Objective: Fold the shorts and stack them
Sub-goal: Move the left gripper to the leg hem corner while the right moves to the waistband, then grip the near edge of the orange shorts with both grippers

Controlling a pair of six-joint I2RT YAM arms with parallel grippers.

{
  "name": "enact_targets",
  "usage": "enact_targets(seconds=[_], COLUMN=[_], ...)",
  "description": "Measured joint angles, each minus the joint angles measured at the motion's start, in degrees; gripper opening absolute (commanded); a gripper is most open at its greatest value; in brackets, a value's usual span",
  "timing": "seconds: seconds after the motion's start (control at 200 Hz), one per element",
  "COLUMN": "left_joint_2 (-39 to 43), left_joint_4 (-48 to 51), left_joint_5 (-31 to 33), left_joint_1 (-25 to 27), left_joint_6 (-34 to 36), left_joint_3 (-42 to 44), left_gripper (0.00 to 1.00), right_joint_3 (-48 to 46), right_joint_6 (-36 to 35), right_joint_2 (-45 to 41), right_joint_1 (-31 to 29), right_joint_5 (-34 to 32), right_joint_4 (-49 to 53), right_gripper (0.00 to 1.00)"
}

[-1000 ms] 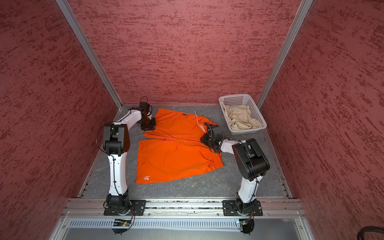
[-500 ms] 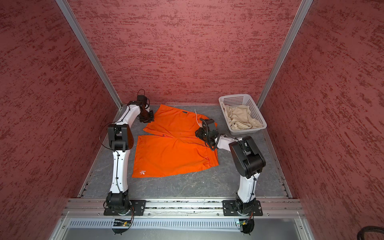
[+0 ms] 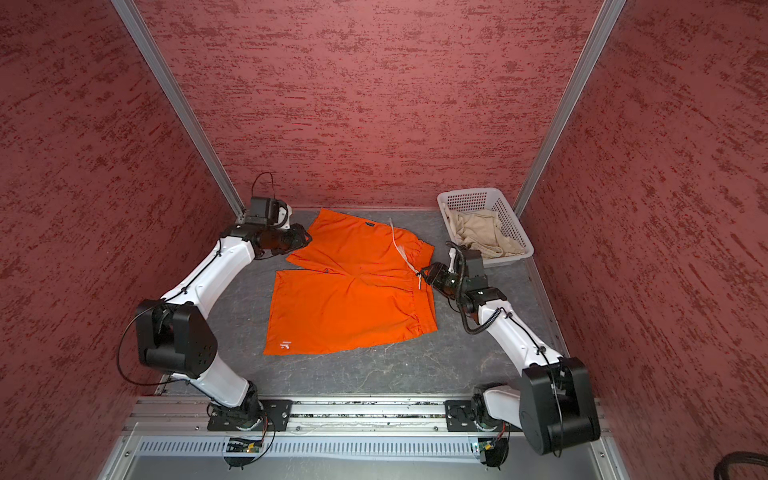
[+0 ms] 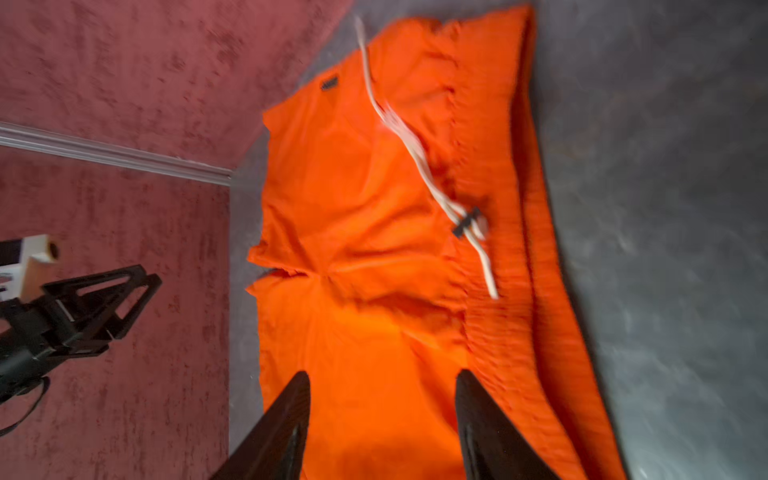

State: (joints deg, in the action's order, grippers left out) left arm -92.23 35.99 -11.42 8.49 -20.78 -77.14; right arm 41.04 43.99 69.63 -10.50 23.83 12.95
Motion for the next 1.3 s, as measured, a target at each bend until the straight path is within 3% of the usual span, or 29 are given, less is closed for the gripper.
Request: enact_targets(seconds=[0.145, 0.255, 0.531, 0.746, 0.807, 0.957, 1.112, 1.302], left_joint_2=[1.4, 1.64, 2.25, -3.17, -5.33, -8.85, -12.48, -16.87], left_joint_4=[-3.72, -4.13, -7.15, -8.94, -9.07, -10.19, -10.51, -10.03], left_joint_5=[-0.02, 0.13, 1.46, 2.34, 2.38, 2.25, 1.46, 1.22], left_joint_1=[3.06, 4.48, 4.7, 4.61, 4.44, 3.72, 2.23, -0.33], left_joint_6=[-5.01, -7.58, -9.88, -10.27, -10.19, -9.22, -7.78, -5.68], left_joint_3=[14.12, 20.22, 23.74, 23.1, 22.21, 18.38, 14.14, 7.93], left_gripper=[0.48, 0.48, 0.46, 0.44, 0.43, 0.43, 0.43, 0.47], right_joint_3=[-3.65, -6.84, -12.41, -13.46, -14.03, -14.99, -16.96, -22.03], right_joint_6=[0.0, 0.79, 3.43, 4.37, 4.94, 6.03, 8.31, 14.29], right_joint_2=[-4.52, -6.71, -2.12, 1.95, 2.89, 5.35, 4.76, -0.57], right_joint_1=[0.94, 1.03, 1.03, 1.03, 1.03, 1.03, 0.96, -0.76], right_joint_5=[-0.04, 0.42, 4.42, 5.07, 5.22, 5.62, 5.53, 4.17], right_joint_4=[12.33, 16.26, 12.87, 6.29, 4.26, -0.66, -3.82, -8.81], right_gripper=[0.63, 0.63, 0.61, 0.57, 0.53, 0.23, 0.08, 0.04])
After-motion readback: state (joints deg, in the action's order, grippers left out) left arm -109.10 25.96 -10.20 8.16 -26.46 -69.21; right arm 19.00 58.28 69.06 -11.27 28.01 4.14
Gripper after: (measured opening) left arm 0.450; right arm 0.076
